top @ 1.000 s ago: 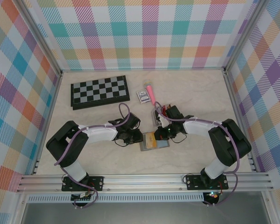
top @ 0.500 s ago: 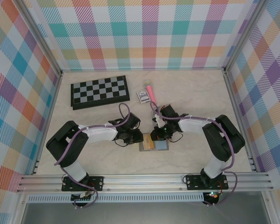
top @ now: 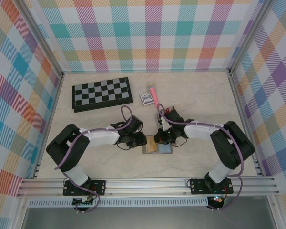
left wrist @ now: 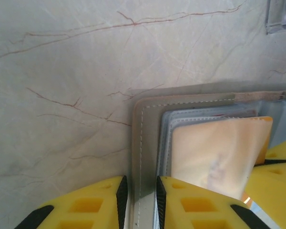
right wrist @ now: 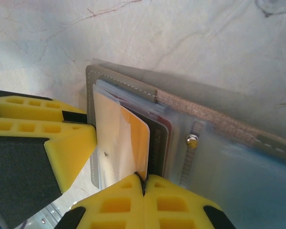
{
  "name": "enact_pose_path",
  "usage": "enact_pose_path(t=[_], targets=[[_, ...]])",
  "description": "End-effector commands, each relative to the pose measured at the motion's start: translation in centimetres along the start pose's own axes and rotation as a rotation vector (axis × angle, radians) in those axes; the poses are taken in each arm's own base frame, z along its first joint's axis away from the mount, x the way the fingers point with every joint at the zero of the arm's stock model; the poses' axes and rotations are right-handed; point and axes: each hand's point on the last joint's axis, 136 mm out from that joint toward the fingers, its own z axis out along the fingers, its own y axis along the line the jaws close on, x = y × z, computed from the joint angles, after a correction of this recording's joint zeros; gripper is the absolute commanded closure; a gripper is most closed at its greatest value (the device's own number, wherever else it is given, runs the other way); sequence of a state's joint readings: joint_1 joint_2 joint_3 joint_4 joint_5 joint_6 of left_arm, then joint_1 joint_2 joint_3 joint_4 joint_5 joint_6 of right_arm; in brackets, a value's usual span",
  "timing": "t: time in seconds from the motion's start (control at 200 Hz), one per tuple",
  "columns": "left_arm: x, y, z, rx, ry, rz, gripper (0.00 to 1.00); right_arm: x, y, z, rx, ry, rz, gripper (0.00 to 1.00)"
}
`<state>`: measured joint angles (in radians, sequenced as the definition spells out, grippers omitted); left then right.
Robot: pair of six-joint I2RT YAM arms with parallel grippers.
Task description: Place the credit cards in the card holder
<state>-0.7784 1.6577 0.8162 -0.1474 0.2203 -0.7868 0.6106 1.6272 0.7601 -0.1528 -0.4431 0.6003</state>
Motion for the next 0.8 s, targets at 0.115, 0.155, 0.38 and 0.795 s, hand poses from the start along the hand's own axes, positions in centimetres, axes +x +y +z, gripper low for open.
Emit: enact_pose_path(t=[0.115,0.155,0.38,0.795], targets=[[1.0,-1.0,0.4,0.067,0.022,-0.022,0.75,0.6,-0.4,0.7,0.022,-0.013,0.061,0.93],[1.0,-1.0,0.4,0.072,0.022,-0.026,0.75,0.6,-0.3,0.9,0.022,-0.013,0.066,0.92],[1.0,-0.7,0.3,0.054,0.014,-0.030,0.76,0.9,-0.9,0.2,0.112,-0.017,0.084,0.83],[0.8,-0.6,0.2,0.041,0.011,-0.013,0.76,1.4,-0.9,-1.2,0.152,-0.014,0.084,0.74]])
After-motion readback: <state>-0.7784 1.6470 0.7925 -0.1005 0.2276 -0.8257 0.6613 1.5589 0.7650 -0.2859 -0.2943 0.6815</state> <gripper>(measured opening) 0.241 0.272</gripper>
